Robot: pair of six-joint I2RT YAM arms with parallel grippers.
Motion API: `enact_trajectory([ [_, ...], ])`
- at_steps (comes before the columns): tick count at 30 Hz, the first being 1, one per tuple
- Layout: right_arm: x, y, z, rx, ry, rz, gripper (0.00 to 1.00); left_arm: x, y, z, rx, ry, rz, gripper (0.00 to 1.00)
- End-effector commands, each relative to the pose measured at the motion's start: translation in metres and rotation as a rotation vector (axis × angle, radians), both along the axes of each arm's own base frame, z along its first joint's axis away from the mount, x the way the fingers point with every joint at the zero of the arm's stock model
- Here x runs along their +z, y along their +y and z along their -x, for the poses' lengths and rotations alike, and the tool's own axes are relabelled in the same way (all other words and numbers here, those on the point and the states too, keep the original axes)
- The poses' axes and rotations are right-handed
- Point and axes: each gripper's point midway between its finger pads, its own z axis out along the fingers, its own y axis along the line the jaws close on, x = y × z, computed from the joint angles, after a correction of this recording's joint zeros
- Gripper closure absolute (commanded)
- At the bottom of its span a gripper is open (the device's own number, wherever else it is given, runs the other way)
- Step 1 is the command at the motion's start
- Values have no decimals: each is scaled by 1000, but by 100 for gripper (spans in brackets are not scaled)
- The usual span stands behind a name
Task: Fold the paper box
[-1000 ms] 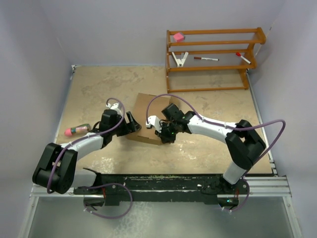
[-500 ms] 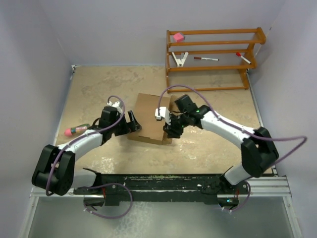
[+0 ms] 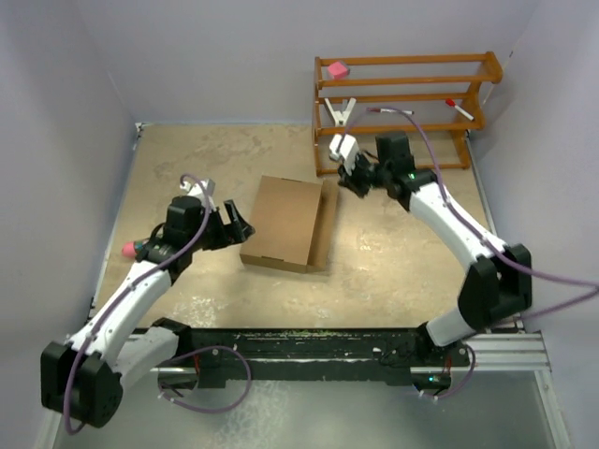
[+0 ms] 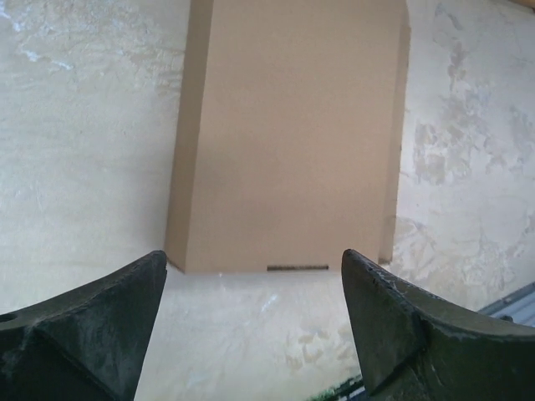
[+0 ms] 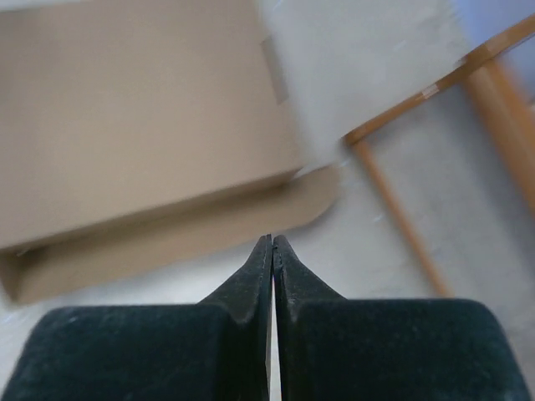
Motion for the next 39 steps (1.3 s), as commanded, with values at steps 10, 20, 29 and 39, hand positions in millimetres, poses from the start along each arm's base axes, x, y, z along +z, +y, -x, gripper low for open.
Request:
enact_trajectory([
  [10, -25, 30, -129, 60, -75, 153, 100, -27, -27, 94, -61, 202, 119, 13],
  [20, -62, 39, -140, 74, -50, 178, 100, -77, -39, 79, -49, 247, 86, 34],
  [29, -84, 47, -141, 94, -35, 218, 100, -91, -35, 46, -4, 230, -35, 43],
  [39, -106, 48, -102, 273, 58, 243, 100, -91, -25, 23, 32, 188, -138, 43],
])
